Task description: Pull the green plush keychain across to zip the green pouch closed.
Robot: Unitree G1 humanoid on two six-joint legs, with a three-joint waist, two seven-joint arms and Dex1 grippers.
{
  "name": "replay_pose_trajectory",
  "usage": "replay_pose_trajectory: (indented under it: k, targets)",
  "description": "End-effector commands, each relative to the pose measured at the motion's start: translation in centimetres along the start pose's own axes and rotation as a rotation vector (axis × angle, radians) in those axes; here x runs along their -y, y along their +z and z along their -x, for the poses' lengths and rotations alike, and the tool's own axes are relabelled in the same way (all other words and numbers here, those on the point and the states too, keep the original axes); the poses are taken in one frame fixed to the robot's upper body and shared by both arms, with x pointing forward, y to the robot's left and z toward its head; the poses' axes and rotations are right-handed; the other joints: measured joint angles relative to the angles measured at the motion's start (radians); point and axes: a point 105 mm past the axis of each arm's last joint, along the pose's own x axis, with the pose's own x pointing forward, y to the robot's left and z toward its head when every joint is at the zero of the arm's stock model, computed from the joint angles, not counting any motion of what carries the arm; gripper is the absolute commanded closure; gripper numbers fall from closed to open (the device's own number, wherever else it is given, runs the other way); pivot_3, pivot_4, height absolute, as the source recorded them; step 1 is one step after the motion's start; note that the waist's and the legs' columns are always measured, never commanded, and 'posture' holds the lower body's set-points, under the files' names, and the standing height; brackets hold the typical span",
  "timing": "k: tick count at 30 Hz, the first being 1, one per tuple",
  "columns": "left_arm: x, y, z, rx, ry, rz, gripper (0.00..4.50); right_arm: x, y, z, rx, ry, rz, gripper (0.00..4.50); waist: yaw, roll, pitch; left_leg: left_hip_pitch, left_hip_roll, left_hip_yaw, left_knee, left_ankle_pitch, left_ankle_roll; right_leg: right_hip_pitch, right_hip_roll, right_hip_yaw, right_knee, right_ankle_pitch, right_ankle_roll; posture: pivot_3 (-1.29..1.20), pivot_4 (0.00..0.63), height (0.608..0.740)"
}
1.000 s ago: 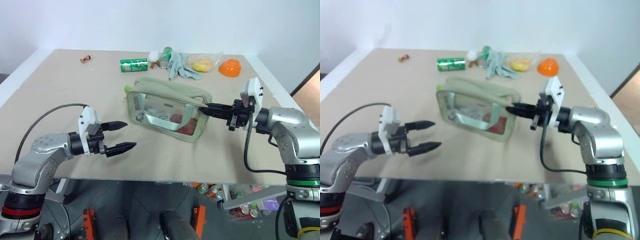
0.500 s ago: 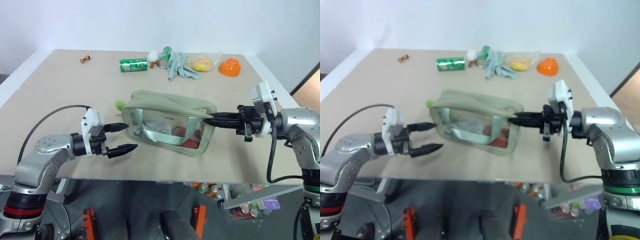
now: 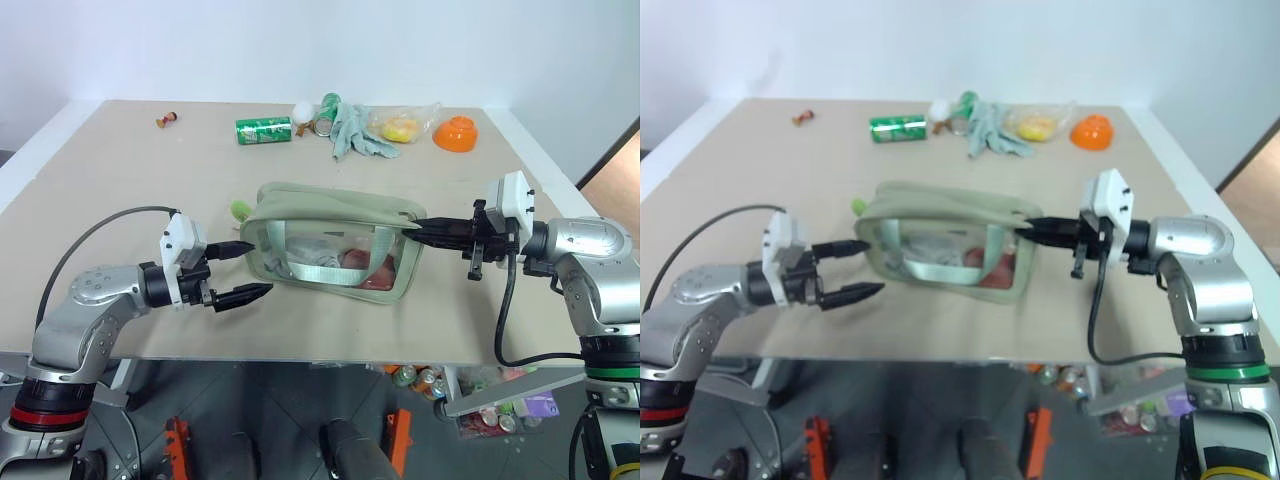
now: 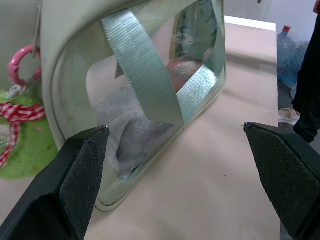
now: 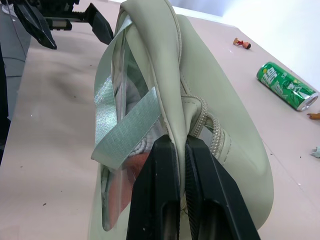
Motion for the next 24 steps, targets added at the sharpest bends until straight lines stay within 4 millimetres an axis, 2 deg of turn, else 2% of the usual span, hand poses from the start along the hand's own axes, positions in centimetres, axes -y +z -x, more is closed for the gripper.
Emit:
replay_pose_trajectory:
  k: [1, 5, 9, 10, 13, 17, 24]
  targets:
    - [0.0, 0.7, 0.2, 0.016, 0.002, -0.037, 0.03, 0.2, -0.2, 0.1, -0.026, -0.014, 0.005, 4.50, 0.000, 0.000, 0.000, 0.000, 0.000, 0.000, 0.000, 0.000, 0.000, 0.000, 0.000, 0.000, 0.000, 0.000, 0.000, 0.00, 0.150, 0.740]
    - [-0.2, 1.0, 0.2, 0.042, 0.024, -0.021, 0.03, 0.6, -0.5, 0.5, -0.038, -0.060, -0.090, 4.50, 0.000, 0.000, 0.000, 0.000, 0.000, 0.000, 0.000, 0.000, 0.000, 0.000, 0.000, 0.000, 0.000, 0.000, 0.000, 0.00, 0.150, 0.740]
    - [-0.6, 1.6, 0.5, 0.043, 0.038, -0.036, 0.00, 0.0, -0.3, 1.0, -0.041, -0.042, -0.146, 3.10, 0.003, 0.000, 0.000, 0.000, 0.000, 0.000, 0.000, 0.000, 0.000, 0.000, 0.000, 0.000, 0.000, 0.000, 0.000, 0.00, 0.150, 0.740]
    - [-0.7, 1.7, 0.6, 0.047, 0.043, -0.034, 0.00, -0.1, -0.2, 1.1, -0.037, -0.044, -0.165, 2.91, 0.004, 0.000, 0.000, 0.000, 0.000, 0.000, 0.000, 0.000, 0.000, 0.000, 0.000, 0.000, 0.000, 0.000, 0.000, 0.00, 0.150, 0.740]
    - [-1.2, 2.3, 0.9, 0.071, 0.081, -0.018, 0.00, -0.2, 0.5, 1.5, -0.016, -0.062, -0.196, 1.68, 0.004, 0.001, 0.001, -0.001, 0.000, 0.000, 0.000, 0.000, 0.000, 0.000, 0.000, 0.000, 0.000, 0.000, 0.000, 0.00, 0.150, 0.740]
    - [-2.0, 2.7, 1.5, 0.089, 0.136, 0.008, 0.00, -0.9, 0.8, 1.9, -0.028, -0.075, -0.217, 0.33, 0.006, 0.001, 0.001, -0.001, 0.000, -0.001, 0.000, 0.000, 0.000, 0.000, 0.000, -0.001, 0.000, -0.001, 0.000, 0.00, 0.150, 0.740]
    - [-2.7, 2.6, 2.0, 0.065, 0.169, -0.011, 0.00, -1.2, 0.8, 2.1, -0.003, -0.130, -0.213, 0.33, 0.006, 0.001, 0.001, -0.001, -0.001, -0.001, 0.000, 0.000, 0.000, 0.000, 0.000, 0.000, 0.000, -0.001, 0.000, 0.00, 0.150, 0.740]
